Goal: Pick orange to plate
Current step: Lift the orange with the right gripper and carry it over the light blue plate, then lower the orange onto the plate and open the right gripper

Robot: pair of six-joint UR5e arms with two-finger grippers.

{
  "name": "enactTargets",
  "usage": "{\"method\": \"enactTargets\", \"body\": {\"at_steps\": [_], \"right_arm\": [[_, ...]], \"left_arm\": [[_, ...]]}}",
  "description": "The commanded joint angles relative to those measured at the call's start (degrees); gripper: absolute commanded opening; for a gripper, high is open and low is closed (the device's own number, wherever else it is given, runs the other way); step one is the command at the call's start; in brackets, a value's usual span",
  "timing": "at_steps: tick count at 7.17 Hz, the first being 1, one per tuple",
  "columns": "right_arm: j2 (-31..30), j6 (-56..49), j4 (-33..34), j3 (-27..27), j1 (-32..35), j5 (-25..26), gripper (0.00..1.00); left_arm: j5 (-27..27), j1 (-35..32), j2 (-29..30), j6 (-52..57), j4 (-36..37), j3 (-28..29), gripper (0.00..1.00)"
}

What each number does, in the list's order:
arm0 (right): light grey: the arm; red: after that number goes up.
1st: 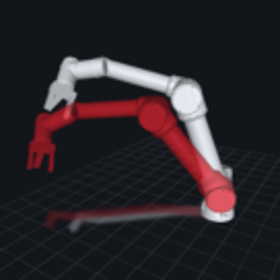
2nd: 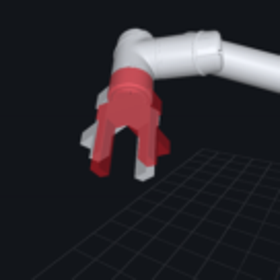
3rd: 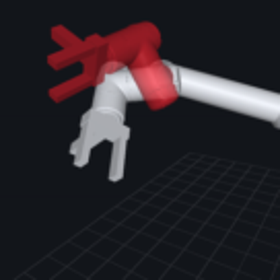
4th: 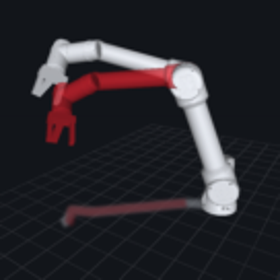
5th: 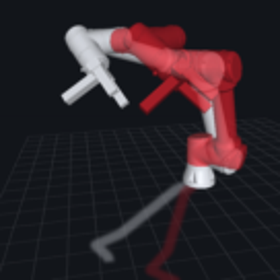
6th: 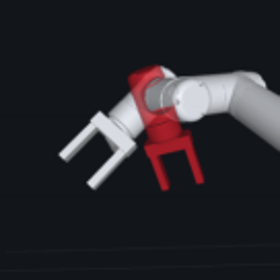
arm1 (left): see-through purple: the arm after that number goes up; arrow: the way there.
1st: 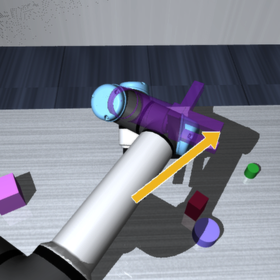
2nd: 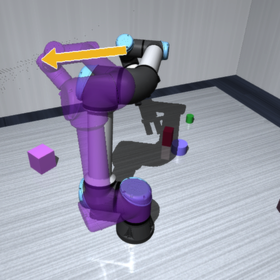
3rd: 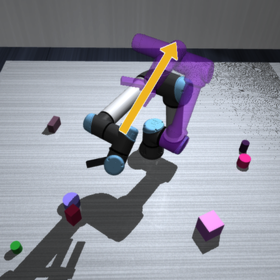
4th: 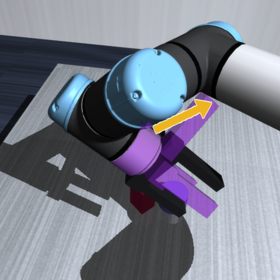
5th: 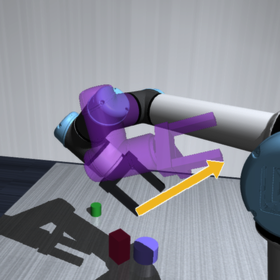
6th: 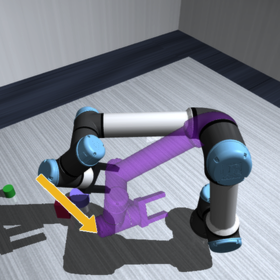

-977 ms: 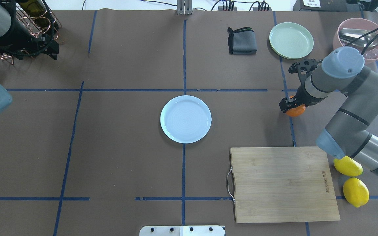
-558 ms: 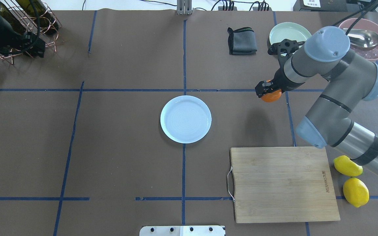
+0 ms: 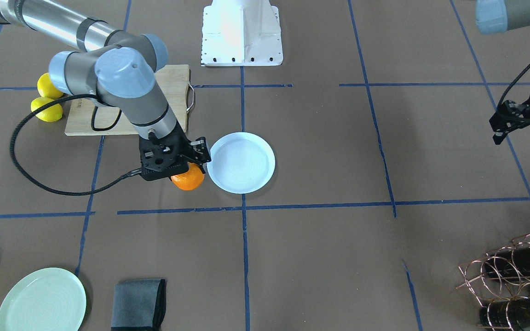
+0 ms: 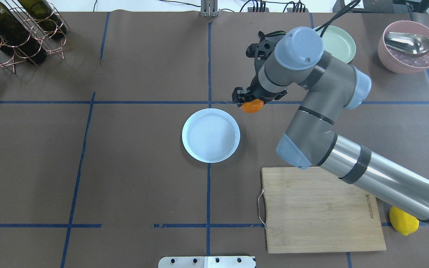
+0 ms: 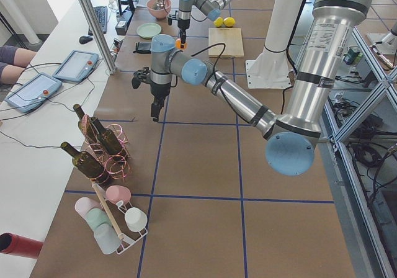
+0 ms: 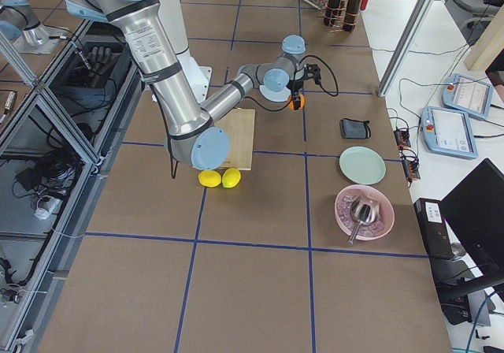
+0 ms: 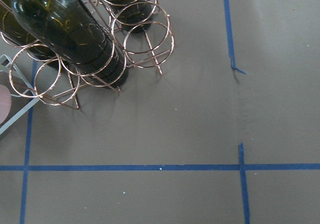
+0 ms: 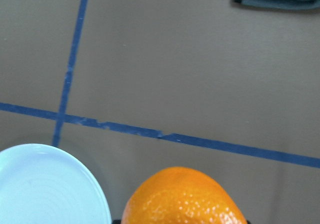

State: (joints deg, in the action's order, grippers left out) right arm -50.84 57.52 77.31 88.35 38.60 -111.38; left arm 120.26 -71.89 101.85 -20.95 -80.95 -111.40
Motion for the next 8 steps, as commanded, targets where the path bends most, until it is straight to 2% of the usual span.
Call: {"method": "enactTargets", "body": {"at_steps": [1, 3, 5, 6, 7, 8], "right_arm": [[5.48, 2.07, -0.06, -5.97, -6.57, 6.84, 0.00], [8.03, 2.15, 0.12, -9.23, -9.49, 7.93, 0.00], [8.13, 2.07, 1.43, -9.42, -9.94, 7.93, 0.00], [8.04, 2.07, 1.44, -9.77, -10.03, 8.02, 0.80], [8.56, 2.67, 1.35, -9.42, -10.03, 8.20, 1.00], [9.52, 2.77, 2.74, -9.07, -9.16, 7.67, 1.00]], "left_arm": [[1.82, -5.09, -3.06, 7.84, 0.00, 1.17, 1.00], [2.43, -5.36, -3.15, 8.91, -0.35, 2.50, 1.00], [2.52, -6.24, -3.15, 9.96, -0.35, 3.37, 1.00], [2.52, -6.33, -3.15, 11.10, -0.44, 3.99, 1.00], [2.52, -6.68, -3.15, 11.37, -0.44, 4.17, 1.00], [2.61, -7.12, -3.15, 12.24, -0.44, 4.26, 1.00]]}}
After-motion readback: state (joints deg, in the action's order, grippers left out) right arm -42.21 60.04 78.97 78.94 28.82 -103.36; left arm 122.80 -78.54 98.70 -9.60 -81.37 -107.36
